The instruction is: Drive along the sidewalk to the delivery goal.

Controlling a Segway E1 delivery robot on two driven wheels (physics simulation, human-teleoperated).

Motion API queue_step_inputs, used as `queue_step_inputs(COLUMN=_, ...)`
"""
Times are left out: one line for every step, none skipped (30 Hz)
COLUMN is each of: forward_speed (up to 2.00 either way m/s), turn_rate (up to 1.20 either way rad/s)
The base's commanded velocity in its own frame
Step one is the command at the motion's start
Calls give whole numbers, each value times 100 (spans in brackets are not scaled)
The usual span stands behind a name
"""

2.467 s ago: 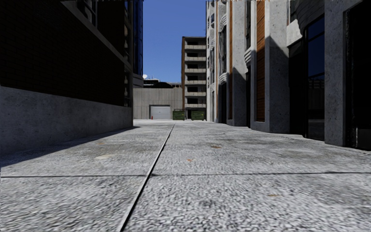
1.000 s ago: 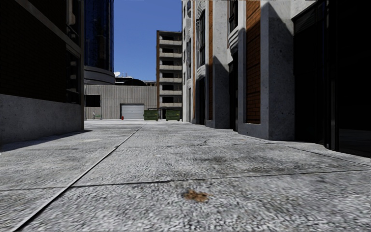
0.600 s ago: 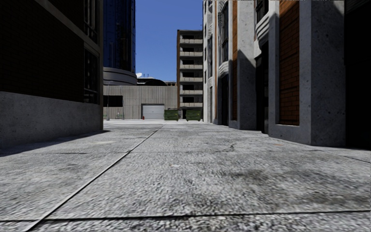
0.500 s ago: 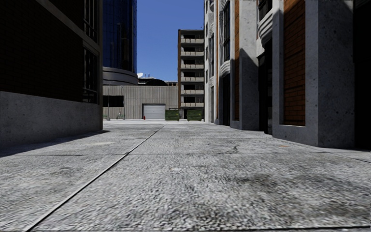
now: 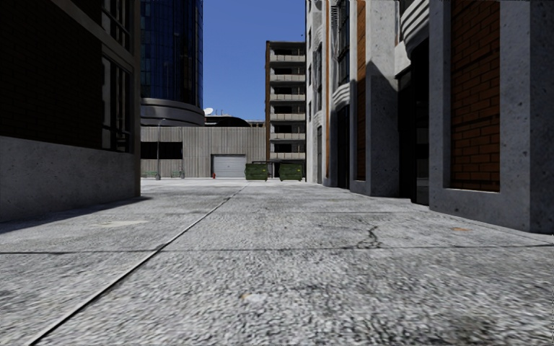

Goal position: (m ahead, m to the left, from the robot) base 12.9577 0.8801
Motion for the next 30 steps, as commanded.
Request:
queue_step_inputs(forward_speed=200, turn_rate=0)
queue_step_inputs(forward_speed=200, turn_rate=0)
queue_step_inputs(forward_speed=200, turn_rate=0)
queue_step_inputs(forward_speed=200, turn_rate=0)
queue_step_inputs(forward_speed=200, turn_rate=0)
queue_step_inputs(forward_speed=200, turn_rate=0)
queue_step_inputs(forward_speed=200, turn_rate=0)
queue_step_inputs(forward_speed=200, turn_rate=0)
queue_step_inputs(forward_speed=200, turn_rate=0)
queue_step_inputs(forward_speed=200, turn_rate=0)
queue_step_inputs(forward_speed=200, turn_rate=0)
queue_step_inputs(forward_speed=200, turn_rate=0)
queue_step_inputs(forward_speed=200, turn_rate=0)
queue_step_inputs(forward_speed=200, turn_rate=0)
queue_step_inputs(forward_speed=200, turn_rate=0)
queue_step_inputs(forward_speed=200, turn_rate=0)
queue_step_inputs(forward_speed=200, turn_rate=8)
queue_step_inputs(forward_speed=200, turn_rate=14)
queue_step_inputs(forward_speed=200, turn_rate=16)
queue_step_inputs(forward_speed=200, turn_rate=16)
queue_step_inputs(forward_speed=200, turn_rate=16)
queue_step_inputs(forward_speed=200, turn_rate=16)
queue_step_inputs(forward_speed=200, turn_rate=16)
queue_step_inputs(forward_speed=200, turn_rate=16)
queue_step_inputs(forward_speed=200, turn_rate=16)
queue_step_inputs(forward_speed=200, turn_rate=16)
queue_step_inputs(forward_speed=200, turn_rate=16)
queue_step_inputs(forward_speed=200, turn_rate=16)
queue_step_inputs(forward_speed=200, turn_rate=17)
queue_step_inputs(forward_speed=200, turn_rate=17)
